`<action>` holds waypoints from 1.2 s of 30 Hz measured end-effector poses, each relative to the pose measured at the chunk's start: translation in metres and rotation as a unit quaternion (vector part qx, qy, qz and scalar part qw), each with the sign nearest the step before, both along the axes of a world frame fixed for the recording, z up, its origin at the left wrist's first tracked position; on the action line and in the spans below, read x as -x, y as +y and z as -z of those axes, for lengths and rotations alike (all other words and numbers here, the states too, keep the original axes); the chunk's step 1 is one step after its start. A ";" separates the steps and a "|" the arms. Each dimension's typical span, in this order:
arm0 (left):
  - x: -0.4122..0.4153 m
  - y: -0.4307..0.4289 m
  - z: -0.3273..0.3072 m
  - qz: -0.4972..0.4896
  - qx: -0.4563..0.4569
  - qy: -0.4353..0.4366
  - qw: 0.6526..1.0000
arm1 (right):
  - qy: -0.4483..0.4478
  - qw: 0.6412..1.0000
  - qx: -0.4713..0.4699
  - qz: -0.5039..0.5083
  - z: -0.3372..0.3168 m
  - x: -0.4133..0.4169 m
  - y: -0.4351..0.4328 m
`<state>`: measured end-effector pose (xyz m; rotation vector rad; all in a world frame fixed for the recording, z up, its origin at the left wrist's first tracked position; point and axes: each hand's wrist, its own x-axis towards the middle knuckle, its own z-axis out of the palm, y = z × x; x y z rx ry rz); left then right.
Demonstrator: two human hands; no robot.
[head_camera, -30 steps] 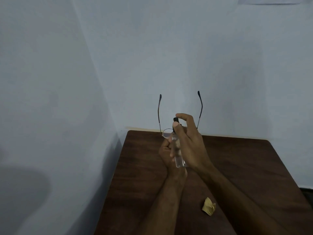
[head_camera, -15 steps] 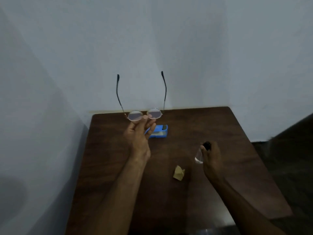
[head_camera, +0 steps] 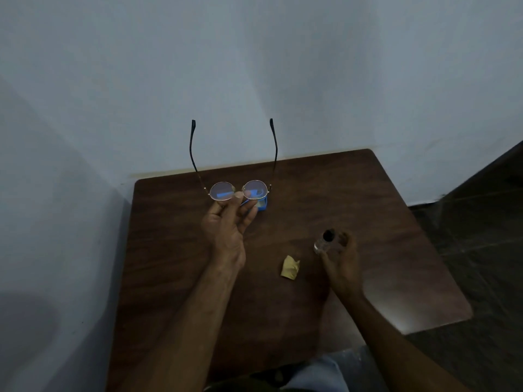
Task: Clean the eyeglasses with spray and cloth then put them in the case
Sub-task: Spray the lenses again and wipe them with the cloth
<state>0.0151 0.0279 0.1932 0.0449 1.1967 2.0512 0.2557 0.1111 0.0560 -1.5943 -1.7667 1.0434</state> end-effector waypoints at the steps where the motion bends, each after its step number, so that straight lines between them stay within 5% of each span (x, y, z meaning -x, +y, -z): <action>1: 0.000 0.000 0.000 0.000 0.000 0.002 1.000 | -0.026 0.999 -0.007 0.021 -0.001 -0.006 -0.014; 6: 0.000 -0.002 0.000 0.005 0.009 0.001 1.000 | -0.119 0.988 -0.042 -0.086 -0.001 0.002 -0.068; 15: -0.006 -0.014 0.005 0.015 0.042 0.013 0.999 | -0.232 0.927 -0.087 -0.281 0.039 0.053 -0.036; 18: -0.004 -0.018 0.005 0.007 0.049 0.018 0.999 | -0.146 0.963 -0.024 -0.227 0.034 0.054 -0.034; 20: -0.002 -0.020 0.004 0.005 0.047 0.021 0.999 | 0.034 0.986 0.093 -0.131 0.018 0.061 -0.035; 23: 0.001 -0.023 0.002 0.003 0.047 0.028 0.998 | 0.280 0.940 0.196 -0.012 -0.035 0.076 -0.038; 26: -0.001 -0.023 0.000 -0.003 0.052 0.043 0.998 | 0.401 0.894 0.200 0.019 -0.093 0.089 -0.034; 29: -0.009 -0.022 -0.004 -0.004 0.047 0.052 0.998 | 0.438 0.893 0.107 -0.001 -0.138 0.106 -0.033; 36: -0.016 -0.023 -0.015 0.003 0.046 0.062 0.997 | 0.331 0.942 -0.038 -0.047 -0.155 0.124 -0.033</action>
